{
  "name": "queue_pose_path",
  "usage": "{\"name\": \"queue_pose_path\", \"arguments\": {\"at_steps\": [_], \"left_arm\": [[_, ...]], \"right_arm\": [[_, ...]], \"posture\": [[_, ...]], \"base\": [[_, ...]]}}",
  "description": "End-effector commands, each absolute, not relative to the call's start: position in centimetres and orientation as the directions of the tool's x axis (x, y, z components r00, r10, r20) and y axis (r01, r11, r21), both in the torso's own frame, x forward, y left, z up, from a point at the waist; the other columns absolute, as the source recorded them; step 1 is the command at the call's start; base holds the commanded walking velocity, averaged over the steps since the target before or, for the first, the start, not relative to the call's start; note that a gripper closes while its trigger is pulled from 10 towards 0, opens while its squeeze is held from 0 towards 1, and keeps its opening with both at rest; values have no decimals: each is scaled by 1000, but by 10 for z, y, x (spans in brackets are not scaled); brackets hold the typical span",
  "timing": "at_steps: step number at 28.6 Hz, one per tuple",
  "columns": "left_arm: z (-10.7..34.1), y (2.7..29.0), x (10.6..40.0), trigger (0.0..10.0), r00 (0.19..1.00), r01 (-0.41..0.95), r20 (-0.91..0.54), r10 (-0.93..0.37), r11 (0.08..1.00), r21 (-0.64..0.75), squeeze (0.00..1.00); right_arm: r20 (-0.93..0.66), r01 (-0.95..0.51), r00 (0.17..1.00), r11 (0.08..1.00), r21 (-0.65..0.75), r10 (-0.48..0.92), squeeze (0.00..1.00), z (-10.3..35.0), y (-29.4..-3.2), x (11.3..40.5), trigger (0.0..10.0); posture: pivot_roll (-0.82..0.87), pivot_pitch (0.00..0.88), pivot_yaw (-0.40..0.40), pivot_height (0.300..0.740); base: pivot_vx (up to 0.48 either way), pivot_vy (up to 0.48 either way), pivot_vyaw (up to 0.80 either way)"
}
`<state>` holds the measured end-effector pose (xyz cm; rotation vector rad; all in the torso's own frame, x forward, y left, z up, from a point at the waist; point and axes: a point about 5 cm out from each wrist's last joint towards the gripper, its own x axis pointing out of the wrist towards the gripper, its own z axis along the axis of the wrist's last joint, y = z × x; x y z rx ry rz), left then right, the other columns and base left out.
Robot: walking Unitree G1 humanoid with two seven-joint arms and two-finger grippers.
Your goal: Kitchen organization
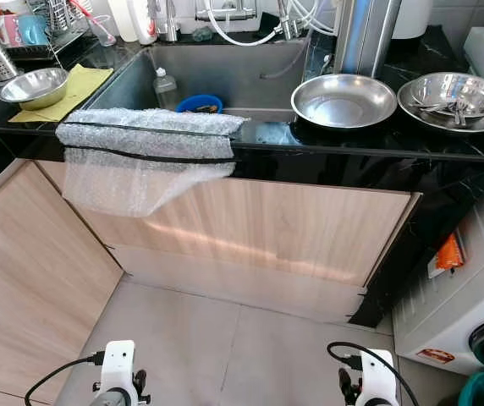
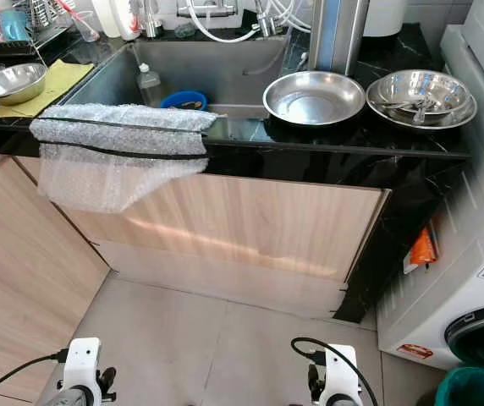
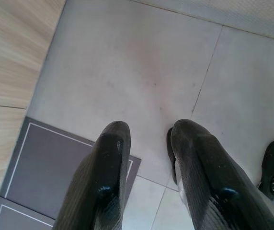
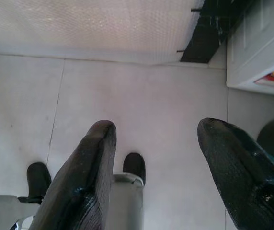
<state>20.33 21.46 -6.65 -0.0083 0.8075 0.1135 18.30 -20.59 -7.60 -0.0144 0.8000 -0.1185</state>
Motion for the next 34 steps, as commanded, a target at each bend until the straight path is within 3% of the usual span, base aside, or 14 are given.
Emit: {"name": "queue_pose_path", "arguments": {"at_steps": [1,34], "left_arm": [[-71,216,196,10000,655,-129,-748,108,991,31,0],[-82,209,177,10000,609,-159,-787,104,987,8,0]], "right_arm": [[-724,70,685,996,-51,-86,0,-77,-203,182,10000],[-733,10,678,998,-65,-55,0,-77,-205,183,10000]], "posture": [[-83,112,78,740],[-92,88,25,740]], "base": [[0,0,0],[0,0,0]]}}
